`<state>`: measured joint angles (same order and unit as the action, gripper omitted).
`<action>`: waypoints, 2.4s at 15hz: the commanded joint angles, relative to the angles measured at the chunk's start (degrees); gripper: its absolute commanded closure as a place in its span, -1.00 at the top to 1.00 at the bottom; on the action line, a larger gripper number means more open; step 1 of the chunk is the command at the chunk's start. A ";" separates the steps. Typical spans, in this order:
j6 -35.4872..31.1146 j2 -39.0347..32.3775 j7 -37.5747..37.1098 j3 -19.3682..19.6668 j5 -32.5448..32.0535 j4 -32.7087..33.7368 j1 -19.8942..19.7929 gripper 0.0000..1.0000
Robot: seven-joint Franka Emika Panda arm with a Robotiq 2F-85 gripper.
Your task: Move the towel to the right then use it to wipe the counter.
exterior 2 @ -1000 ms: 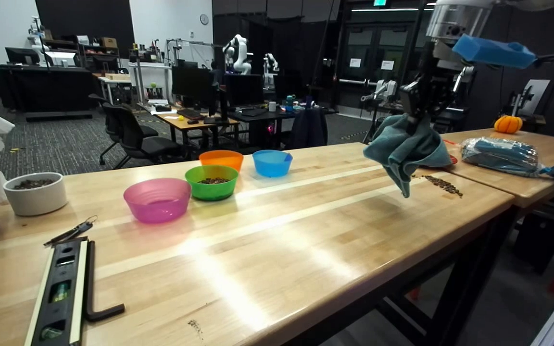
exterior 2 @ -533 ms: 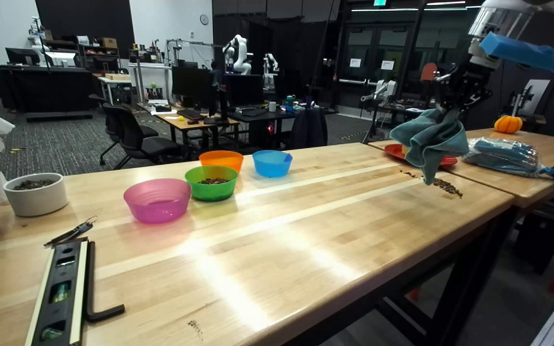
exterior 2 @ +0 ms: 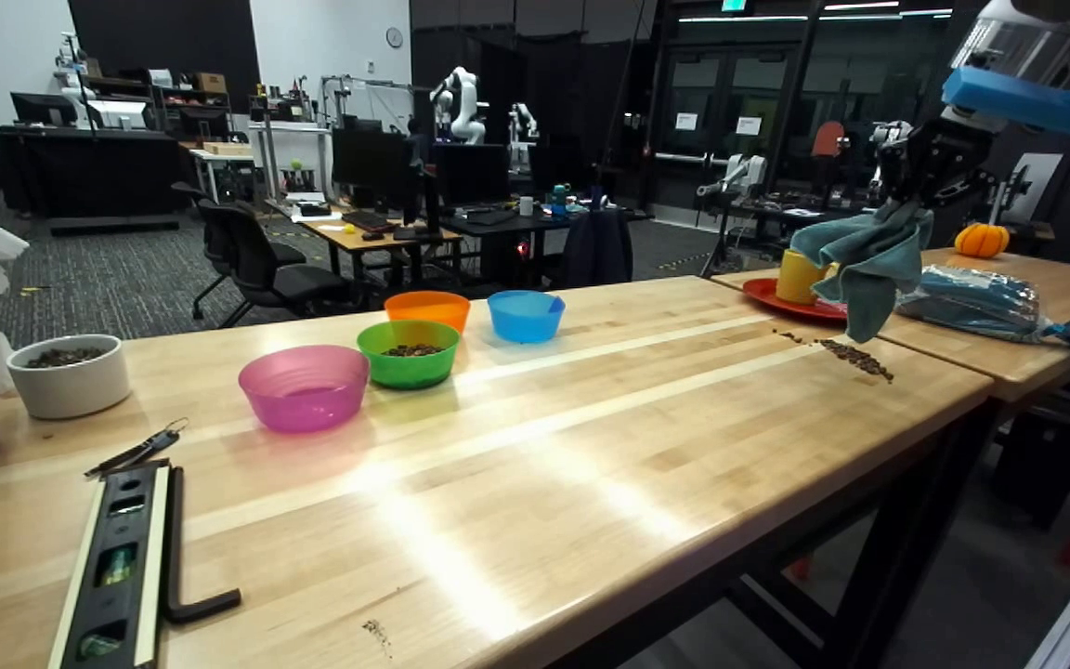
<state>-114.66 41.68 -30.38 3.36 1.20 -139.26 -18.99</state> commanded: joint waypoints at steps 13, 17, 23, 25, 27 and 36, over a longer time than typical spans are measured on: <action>-2.03 -2.27 -26.39 -1.23 -9.33 -1.65 -9.94 -0.96; -3.23 -3.47 -30.65 -0.60 -11.81 -3.41 -9.86 -0.96; -3.98 -8.06 -34.94 0.63 -15.47 0.31 -9.73 -0.96; -4.27 -9.74 -36.21 0.80 -15.45 1.67 -9.16 -0.96; -4.66 -11.55 -37.34 0.75 -15.69 2.84 -8.81 -0.96; -7.31 -16.62 -37.39 3.48 -15.69 2.17 -7.89 -0.25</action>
<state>-121.36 26.18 -67.10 5.34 -14.11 -137.84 -28.17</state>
